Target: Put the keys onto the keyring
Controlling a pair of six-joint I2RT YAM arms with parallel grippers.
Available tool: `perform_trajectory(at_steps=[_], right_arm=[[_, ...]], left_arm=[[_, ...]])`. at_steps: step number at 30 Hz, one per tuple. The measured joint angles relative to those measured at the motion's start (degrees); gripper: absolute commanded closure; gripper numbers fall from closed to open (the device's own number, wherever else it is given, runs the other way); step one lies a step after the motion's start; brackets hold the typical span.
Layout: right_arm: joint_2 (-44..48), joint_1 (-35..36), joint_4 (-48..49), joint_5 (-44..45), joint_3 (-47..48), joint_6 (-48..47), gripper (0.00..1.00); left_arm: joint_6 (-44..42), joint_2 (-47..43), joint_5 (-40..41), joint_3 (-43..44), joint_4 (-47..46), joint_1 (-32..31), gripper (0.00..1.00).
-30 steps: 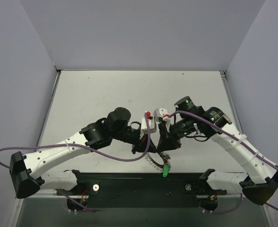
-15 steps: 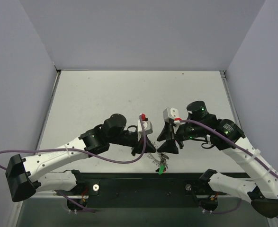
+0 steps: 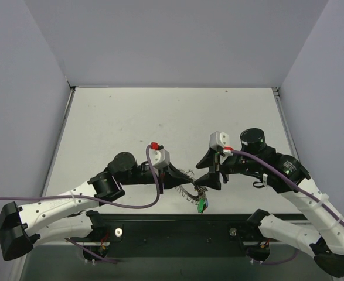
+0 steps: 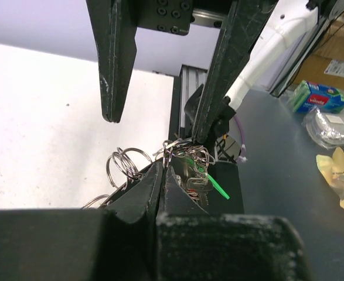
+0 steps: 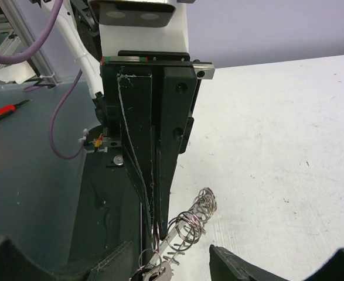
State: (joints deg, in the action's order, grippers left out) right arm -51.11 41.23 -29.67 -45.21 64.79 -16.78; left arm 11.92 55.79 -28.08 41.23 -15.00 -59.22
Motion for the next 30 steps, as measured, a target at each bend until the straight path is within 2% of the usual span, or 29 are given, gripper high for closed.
perform_trajectory(at_steps=[14, 16, 19, 24, 30], right_arm=[[0.9, -0.3, 1.2, -0.7, -0.5, 0.9, 0.66], [0.9, -0.3, 1.6, -0.9, -0.6, 1.2, 0.78], [0.9, -0.3, 2.1, -1.7, -0.6, 1.7, 0.89], [0.9, -0.3, 2.8, -3.5, -0.6, 2.3, 0.96], [0.6, -0.3, 3.3, -5.0, -0.7, 2.7, 1.0]], left_arm=[[4.0, -4.3, 3.5, -9.0, -19.8, 0.0, 1.0], [4.4, -4.3, 3.8, -9.6, -21.6, 0.0, 1.0], [4.8, -4.3, 3.9, -9.7, -23.3, 0.0, 1.0], [5.6, -4.2, 4.1, -9.9, -25.5, 0.0, 1.0], [6.4, -3.4, 4.3, -10.6, -28.6, 0.0, 1.0]])
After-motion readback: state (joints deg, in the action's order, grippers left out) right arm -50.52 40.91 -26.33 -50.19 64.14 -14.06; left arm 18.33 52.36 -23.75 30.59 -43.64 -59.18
